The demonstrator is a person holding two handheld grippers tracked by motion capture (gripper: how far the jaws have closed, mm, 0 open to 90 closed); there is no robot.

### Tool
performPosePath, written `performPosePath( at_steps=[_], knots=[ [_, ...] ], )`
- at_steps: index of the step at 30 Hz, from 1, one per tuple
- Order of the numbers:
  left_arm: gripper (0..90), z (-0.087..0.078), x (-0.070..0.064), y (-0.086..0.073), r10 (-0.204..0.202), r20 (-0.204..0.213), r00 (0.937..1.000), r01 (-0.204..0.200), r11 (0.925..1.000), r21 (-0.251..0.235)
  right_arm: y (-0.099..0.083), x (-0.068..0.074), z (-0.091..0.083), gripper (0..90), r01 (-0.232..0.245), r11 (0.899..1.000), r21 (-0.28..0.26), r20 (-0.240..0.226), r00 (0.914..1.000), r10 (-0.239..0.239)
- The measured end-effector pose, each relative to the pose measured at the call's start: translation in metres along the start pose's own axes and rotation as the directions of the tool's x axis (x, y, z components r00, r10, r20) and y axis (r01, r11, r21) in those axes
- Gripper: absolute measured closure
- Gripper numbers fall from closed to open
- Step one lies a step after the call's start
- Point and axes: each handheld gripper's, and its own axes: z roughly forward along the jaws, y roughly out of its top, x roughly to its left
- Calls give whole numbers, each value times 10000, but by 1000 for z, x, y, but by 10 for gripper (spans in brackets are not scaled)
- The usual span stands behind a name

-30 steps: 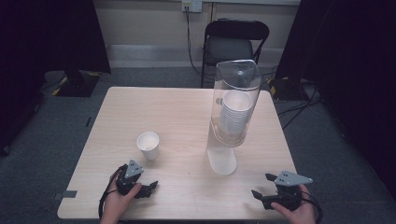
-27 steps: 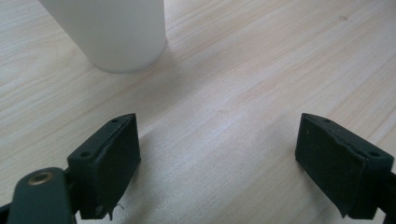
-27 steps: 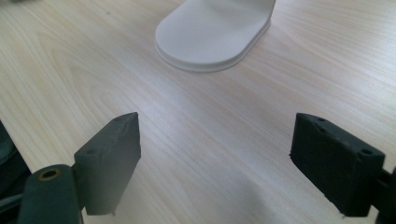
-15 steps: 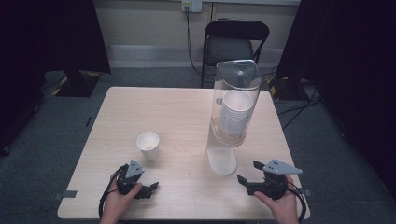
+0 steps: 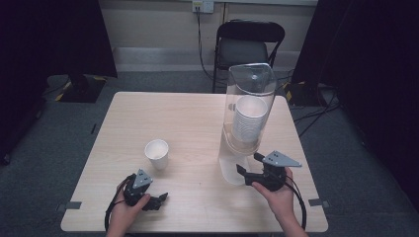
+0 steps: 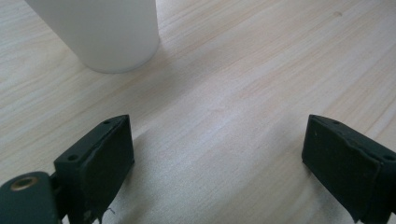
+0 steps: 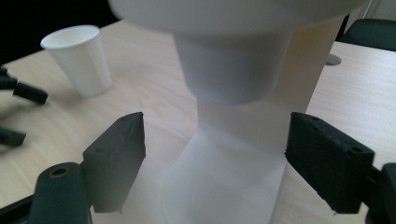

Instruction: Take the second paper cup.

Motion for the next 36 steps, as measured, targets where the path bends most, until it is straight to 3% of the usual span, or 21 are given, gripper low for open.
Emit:
performPosePath(
  at_steps=[13,18,26,33,36],
  knots=[
    [69,1,0,0,25,30,10000,-25,10000,15,10,-1,18,247,-199,9978,-627,94,9997,206],
    [68,1,-1,0,-22,58,10000,21,10000,12,9,-5,24,285,-545,9936,-989,54,9985,553],
    [68,1,-1,0,-35,61,10000,35,10000,3,8,-5,30,326,-389,9916,-1236,141,9991,410],
    [67,1,-1,0,-18,69,10000,18,10000,31,7,-5,30,322,-259,9902,-1373,199,9994,289],
    [57,1,-1,0,30,84,10000,-30,10000,17,8,-4,31,297,-586,9855,-1593,103,9981,610]
  ],
)
